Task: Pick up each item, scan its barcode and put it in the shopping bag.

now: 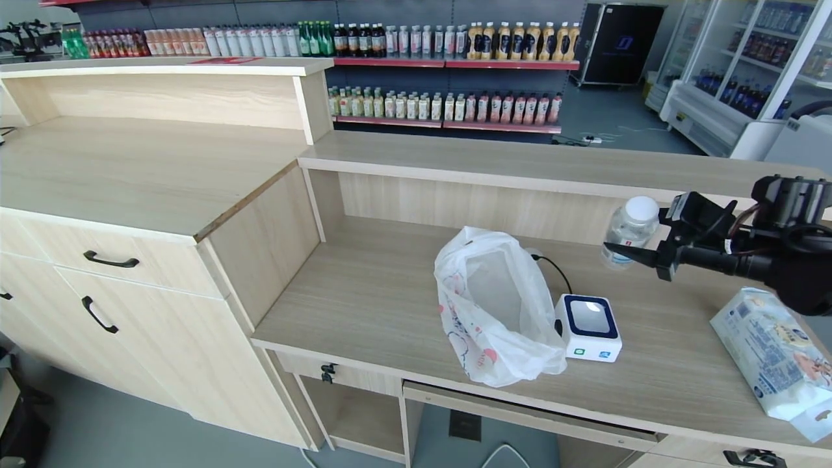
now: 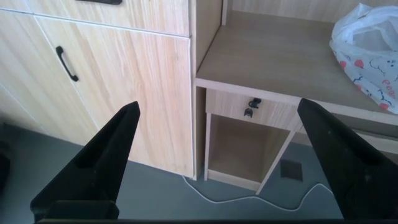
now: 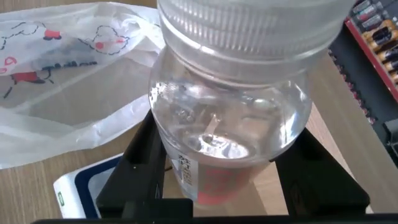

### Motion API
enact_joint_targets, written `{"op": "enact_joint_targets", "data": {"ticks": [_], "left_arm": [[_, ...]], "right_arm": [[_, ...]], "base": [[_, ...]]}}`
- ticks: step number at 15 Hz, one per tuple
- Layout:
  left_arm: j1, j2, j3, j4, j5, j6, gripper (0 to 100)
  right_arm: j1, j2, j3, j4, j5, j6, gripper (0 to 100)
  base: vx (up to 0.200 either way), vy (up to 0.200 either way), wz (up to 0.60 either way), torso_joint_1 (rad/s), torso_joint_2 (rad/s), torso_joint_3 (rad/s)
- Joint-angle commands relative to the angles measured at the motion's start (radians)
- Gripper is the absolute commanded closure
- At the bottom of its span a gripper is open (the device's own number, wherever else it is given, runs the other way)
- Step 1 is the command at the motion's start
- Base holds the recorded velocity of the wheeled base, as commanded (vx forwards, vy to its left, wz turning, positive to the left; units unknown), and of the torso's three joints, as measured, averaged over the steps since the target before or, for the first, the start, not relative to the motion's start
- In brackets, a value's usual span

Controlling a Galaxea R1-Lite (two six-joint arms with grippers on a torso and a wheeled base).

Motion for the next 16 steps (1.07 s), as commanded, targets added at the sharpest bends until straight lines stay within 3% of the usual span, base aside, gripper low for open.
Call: {"op": "enact_joint_targets", "data": {"ticks": [1,7,16], "left_arm": [[0.000,0.000,0.000,0.000,0.001,0.000,0],[0.000,0.000,0.000,0.000,0.001,0.000,0],[0.000,0.000,0.000,0.000,0.001,0.000,0]], "right_arm": [[0.022,0.055,-0.023,-0.004,0.006,-0.007,100],[0.020,0.114,-0.010,0.005,0.079,-0.179,100],[0.013,0.153,0.000,0.022,0.092,-0.343,100]], "base": [[0.000,0.000,0.00,0.000,0.00,0.000],[0.000,0.000,0.00,0.000,0.00,0.000],[0.000,0.000,0.00,0.000,0.00,0.000]]}}
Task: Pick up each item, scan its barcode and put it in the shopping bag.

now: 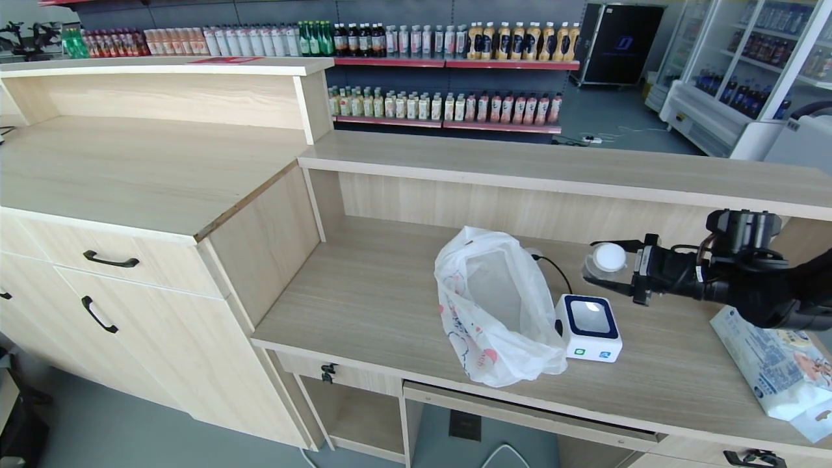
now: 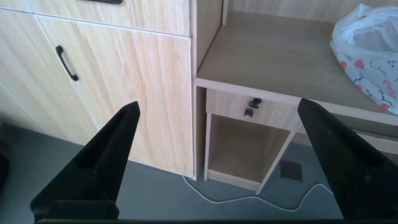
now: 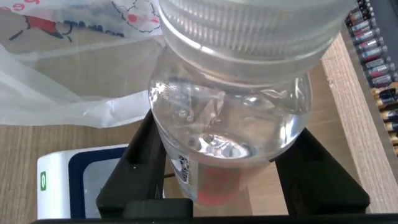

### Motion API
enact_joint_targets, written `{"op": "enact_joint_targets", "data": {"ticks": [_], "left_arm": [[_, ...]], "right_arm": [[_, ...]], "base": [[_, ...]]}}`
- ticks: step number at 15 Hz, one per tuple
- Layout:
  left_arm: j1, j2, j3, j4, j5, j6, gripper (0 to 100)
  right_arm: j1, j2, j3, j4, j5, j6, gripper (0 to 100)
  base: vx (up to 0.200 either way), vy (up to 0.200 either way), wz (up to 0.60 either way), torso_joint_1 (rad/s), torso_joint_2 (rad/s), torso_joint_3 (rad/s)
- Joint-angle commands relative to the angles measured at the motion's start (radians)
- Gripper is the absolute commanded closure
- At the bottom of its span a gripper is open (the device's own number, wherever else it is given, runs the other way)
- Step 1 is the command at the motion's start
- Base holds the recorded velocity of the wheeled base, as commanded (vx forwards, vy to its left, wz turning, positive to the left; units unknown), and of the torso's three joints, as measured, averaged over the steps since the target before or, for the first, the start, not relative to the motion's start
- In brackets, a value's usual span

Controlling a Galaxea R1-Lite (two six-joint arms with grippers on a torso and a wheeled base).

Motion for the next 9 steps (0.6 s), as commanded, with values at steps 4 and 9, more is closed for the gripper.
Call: {"op": "enact_joint_targets", "data": {"ticks": [4,9], "left_arm": [[0.000,0.000,0.000,0.000,0.000,0.000,0],[0.000,0.000,0.000,0.000,0.000,0.000,0]], "right_arm": [[-0.036,0.006,-0.002,0.135,0.019,-0.168,100],[-0.040,0.017,-0.026,0.167,0.036,-0.203,100]], "base": [[0.000,0.000,0.00,0.000,0.00,0.000],[0.000,0.000,0.00,0.000,0.00,0.000]]}}
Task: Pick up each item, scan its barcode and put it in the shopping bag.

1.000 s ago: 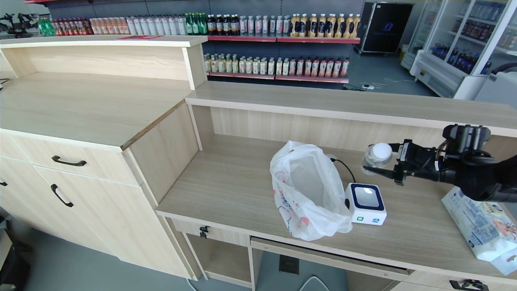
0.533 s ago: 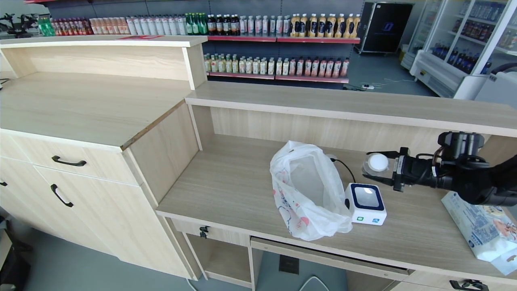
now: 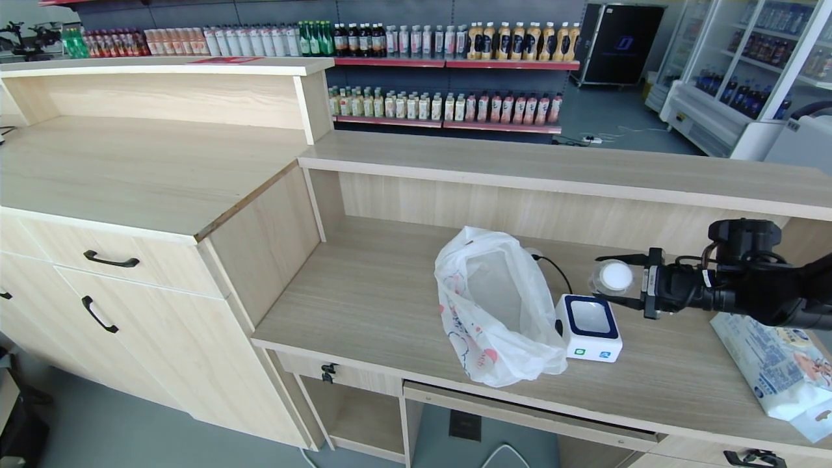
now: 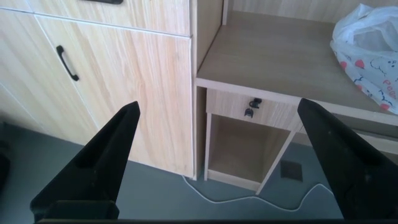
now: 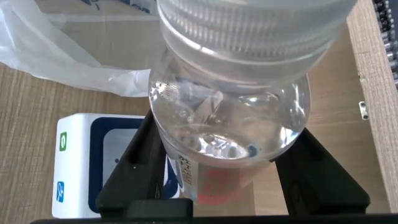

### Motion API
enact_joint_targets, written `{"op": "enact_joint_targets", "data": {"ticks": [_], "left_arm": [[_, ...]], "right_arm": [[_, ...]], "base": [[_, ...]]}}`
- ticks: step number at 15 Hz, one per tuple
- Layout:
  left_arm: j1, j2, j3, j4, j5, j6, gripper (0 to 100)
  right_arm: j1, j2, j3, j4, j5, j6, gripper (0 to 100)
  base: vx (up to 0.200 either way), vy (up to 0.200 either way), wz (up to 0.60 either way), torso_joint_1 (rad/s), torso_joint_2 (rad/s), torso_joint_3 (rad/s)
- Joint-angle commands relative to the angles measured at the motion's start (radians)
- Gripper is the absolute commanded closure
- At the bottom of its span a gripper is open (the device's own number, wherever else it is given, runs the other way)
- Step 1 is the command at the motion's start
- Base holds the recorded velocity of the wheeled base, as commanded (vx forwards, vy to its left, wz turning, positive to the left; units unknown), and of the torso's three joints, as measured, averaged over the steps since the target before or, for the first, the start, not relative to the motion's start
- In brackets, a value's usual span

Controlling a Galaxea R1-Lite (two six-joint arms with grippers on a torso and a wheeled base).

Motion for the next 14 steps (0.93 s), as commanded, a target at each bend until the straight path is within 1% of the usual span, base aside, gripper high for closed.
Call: {"op": "enact_joint_targets", "data": {"ticks": [1,4,7,12,14], "left_arm": [[0.000,0.000,0.000,0.000,0.000,0.000,0],[0.000,0.000,0.000,0.000,0.000,0.000,0],[0.000,0.000,0.000,0.000,0.000,0.000,0],[0.000,0.000,0.000,0.000,0.000,0.000,0],[0.000,0.000,0.000,0.000,0.000,0.000,0]], "right_arm": [[0.005,0.010,-0.010,0.000,0.002,0.001,100],[0.022,0.027,-0.024,-0.002,0.028,0.001,100],[0.047,0.033,-0.024,-0.003,0.028,-0.001,100],[0.051,0.046,-0.027,-0.008,0.027,-0.004,100],[0.047,0.047,-0.027,-0.006,0.027,-0.027,100]], "base": [[0.000,0.000,0.00,0.000,0.00,0.000],[0.000,0.000,0.00,0.000,0.00,0.000],[0.000,0.000,0.00,0.000,0.00,0.000],[0.000,0.000,0.00,0.000,0.00,0.000],[0.000,0.000,0.00,0.000,0.00,0.000]]}}
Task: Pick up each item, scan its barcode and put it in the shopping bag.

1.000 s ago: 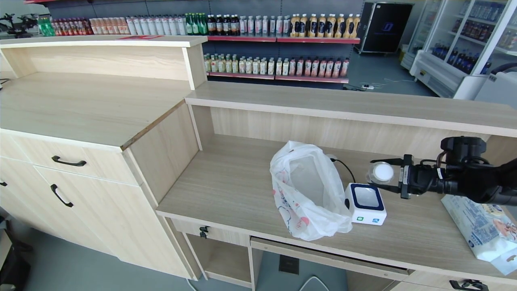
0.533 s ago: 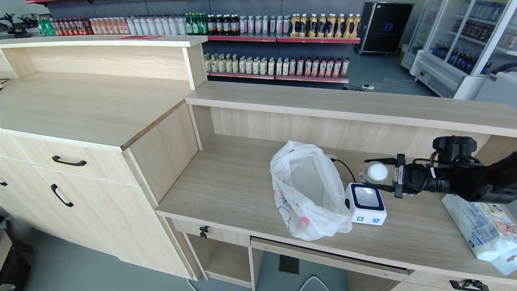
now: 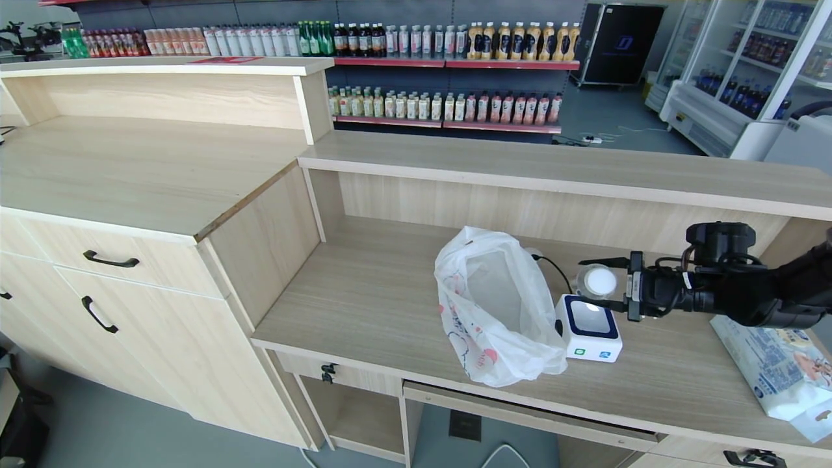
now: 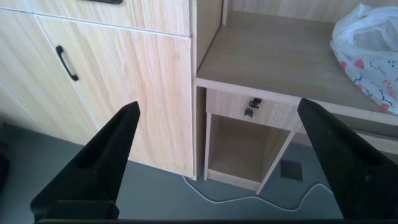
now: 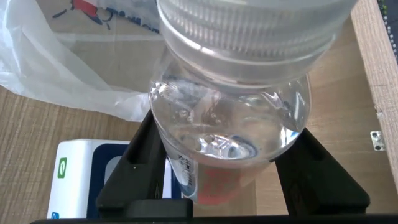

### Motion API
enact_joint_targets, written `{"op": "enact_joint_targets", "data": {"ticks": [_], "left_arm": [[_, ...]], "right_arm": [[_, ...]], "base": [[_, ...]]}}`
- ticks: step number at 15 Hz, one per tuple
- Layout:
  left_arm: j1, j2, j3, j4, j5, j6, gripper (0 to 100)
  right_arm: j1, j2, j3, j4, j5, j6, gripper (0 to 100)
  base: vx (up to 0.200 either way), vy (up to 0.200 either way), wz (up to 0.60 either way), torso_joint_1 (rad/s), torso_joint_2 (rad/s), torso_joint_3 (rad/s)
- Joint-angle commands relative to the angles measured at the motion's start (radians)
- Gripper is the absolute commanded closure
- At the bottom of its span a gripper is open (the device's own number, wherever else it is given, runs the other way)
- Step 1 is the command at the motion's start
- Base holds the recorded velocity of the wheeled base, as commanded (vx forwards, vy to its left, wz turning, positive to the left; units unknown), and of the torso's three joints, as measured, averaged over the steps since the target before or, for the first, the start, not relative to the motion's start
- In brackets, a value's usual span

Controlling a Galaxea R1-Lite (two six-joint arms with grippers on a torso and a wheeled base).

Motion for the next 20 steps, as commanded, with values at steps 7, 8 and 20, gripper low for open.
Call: {"op": "enact_joint_targets", "data": {"ticks": [7,8,20], "left_arm": [[0.001,0.000,0.000,0.000,0.000,0.000,0],[0.001,0.000,0.000,0.000,0.000,0.000,0],[0.001,0.000,0.000,0.000,0.000,0.000,0]], "right_arm": [[0.002,0.014,-0.022,0.000,0.000,0.006,100],[0.002,0.016,-0.022,0.000,0.000,0.006,100],[0.041,0.053,-0.079,0.006,0.000,0.037,100]], "base": [[0.000,0.000,0.00,0.000,0.00,0.000],[0.000,0.000,0.00,0.000,0.00,0.000],[0.000,0.000,0.00,0.000,0.00,0.000]]}}
